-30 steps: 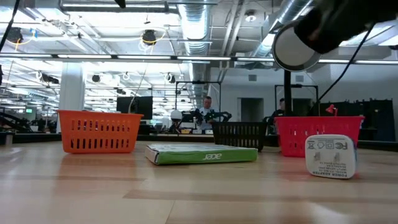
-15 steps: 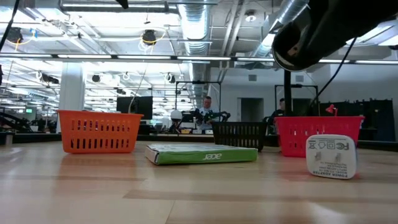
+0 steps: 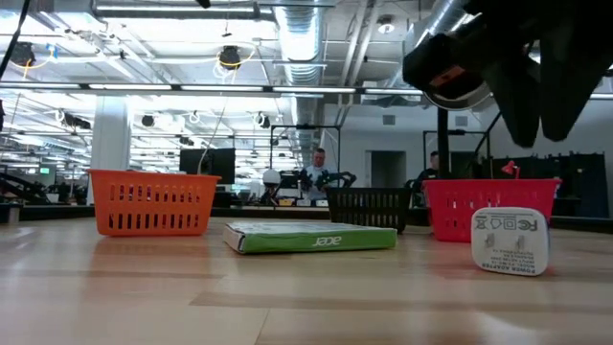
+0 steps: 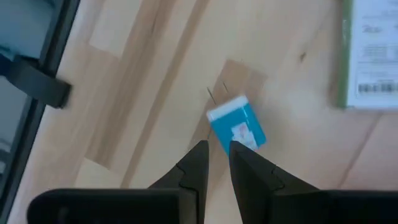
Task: Pick and place items into bin
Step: Put the blue charger adapter into the black bin
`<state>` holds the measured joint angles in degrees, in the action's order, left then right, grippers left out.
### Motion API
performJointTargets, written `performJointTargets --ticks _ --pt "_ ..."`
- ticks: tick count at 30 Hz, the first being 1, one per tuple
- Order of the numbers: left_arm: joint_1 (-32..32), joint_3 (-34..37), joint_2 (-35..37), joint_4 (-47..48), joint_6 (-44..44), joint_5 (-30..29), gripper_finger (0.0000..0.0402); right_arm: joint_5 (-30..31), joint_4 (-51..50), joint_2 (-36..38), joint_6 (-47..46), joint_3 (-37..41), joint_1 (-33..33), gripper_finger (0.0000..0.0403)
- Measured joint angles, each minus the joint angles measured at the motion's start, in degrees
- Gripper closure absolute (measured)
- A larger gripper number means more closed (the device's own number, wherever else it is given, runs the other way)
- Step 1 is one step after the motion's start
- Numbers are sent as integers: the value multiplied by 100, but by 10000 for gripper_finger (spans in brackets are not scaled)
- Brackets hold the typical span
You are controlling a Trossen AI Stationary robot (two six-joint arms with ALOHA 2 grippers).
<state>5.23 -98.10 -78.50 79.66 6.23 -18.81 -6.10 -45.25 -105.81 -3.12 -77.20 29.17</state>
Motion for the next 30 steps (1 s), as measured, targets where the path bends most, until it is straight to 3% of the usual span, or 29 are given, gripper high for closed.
performJointTargets --ticks 7,23,30 --pt "0 0 -2 37 64 7 189 2 -459 -315 69 -392 -11 344" --pt "0 2 -66 17 58 17 189 359 -431 -320 46 -580 -110 344" --pt "0 2 -66 20 56 24 189 332 -448 -320 -587 -580 -174 344"
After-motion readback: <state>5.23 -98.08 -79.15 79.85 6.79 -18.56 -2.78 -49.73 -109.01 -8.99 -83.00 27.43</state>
